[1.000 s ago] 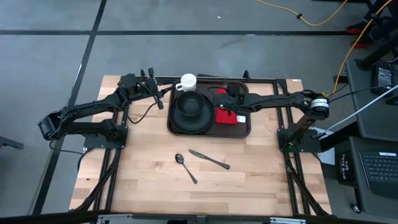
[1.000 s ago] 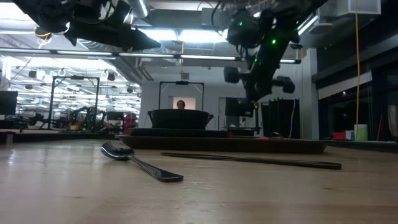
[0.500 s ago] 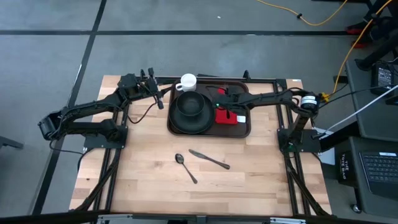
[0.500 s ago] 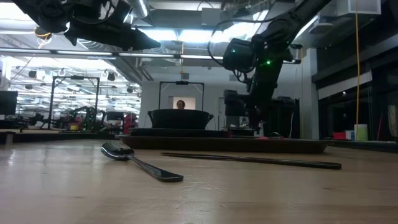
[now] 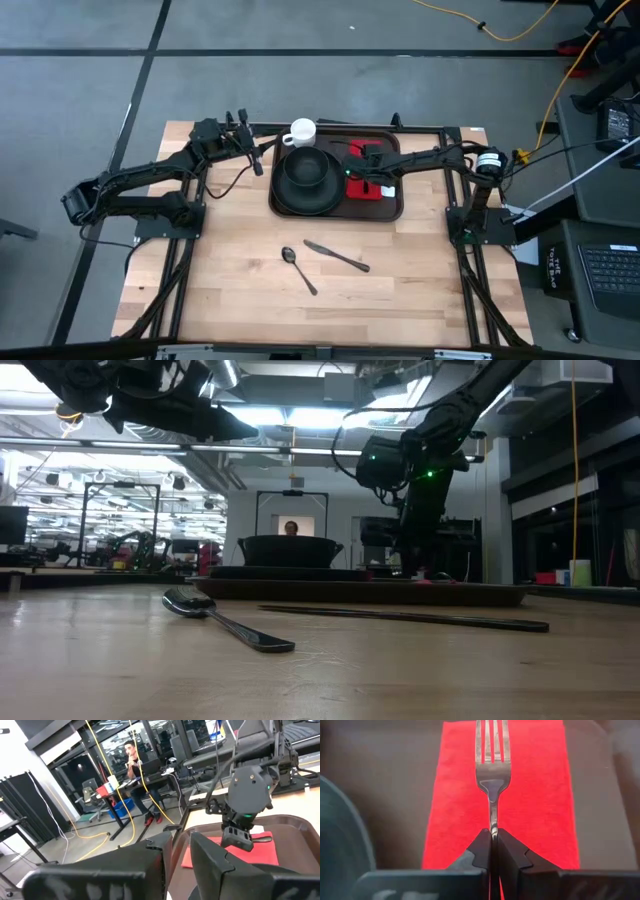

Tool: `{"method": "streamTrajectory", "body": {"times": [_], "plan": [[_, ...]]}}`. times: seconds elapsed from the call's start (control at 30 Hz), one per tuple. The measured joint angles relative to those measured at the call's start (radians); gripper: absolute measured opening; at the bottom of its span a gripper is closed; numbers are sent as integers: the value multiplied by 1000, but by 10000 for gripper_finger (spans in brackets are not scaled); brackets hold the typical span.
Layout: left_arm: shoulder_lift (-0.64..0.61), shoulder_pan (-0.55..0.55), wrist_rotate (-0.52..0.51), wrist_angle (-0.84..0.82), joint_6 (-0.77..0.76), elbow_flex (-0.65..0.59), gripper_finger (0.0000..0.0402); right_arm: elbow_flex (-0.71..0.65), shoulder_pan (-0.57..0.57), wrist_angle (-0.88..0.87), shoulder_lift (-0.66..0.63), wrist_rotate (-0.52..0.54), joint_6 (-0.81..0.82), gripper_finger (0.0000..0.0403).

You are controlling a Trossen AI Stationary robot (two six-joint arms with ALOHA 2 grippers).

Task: Set up tray
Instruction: Put the black fork on the red table napkin

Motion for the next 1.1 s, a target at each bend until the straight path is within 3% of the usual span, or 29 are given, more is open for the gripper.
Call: {"method": "streamTrajectory", "body": {"times": [1.1], "plan": [[0,0,1,-13,0,0,61,0,0,43,73,4,54,21]]}}
